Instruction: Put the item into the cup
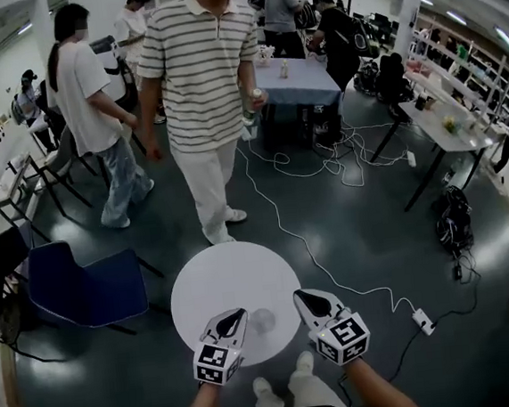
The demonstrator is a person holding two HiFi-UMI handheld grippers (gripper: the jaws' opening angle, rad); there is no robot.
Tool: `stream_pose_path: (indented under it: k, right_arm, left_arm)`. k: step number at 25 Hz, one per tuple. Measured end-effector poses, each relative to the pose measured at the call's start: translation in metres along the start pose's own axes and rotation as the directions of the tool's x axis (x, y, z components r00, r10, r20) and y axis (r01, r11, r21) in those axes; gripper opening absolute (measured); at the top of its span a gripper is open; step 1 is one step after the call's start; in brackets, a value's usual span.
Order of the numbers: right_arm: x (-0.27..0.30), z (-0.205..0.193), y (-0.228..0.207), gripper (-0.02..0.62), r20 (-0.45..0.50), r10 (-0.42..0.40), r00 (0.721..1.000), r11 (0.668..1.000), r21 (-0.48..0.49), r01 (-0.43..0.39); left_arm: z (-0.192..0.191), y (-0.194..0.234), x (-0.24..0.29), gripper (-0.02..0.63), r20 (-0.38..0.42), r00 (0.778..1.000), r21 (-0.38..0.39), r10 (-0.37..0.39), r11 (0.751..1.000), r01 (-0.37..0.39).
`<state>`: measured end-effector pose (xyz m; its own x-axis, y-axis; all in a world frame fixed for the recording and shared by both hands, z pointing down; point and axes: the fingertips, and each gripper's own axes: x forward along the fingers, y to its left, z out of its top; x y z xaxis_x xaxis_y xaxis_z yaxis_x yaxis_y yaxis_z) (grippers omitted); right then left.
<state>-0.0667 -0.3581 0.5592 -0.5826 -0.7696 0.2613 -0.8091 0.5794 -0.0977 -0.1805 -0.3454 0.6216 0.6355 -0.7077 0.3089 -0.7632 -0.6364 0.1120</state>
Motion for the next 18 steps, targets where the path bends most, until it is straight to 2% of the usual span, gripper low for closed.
stream_pose_path:
  k: [4,11,18]
  right_arm:
    - [0.002,0.015,0.014,0.015,0.028,0.002,1.0,1.0,-0.019,-0.002]
    - [-0.016,0.027,0.036,0.015,0.046,0.007,0.999,0.999,-0.042,-0.005]
    - [-0.025,0.035,0.036,0.015,0.063,0.005,0.998,0.999,-0.051,-0.001]
  left_arm:
    - [0.032,0.003,-0.017,0.017,0.068,0.998,0.03,-0.002,1.0,0.0]
    - [0.058,-0.01,-0.05,0.017,0.137,0.991,0.059,0.005,0.998,-0.013]
    - [0.075,-0.021,-0.058,0.017,0.184,0.983,0.051,0.002,0.999,-0.012]
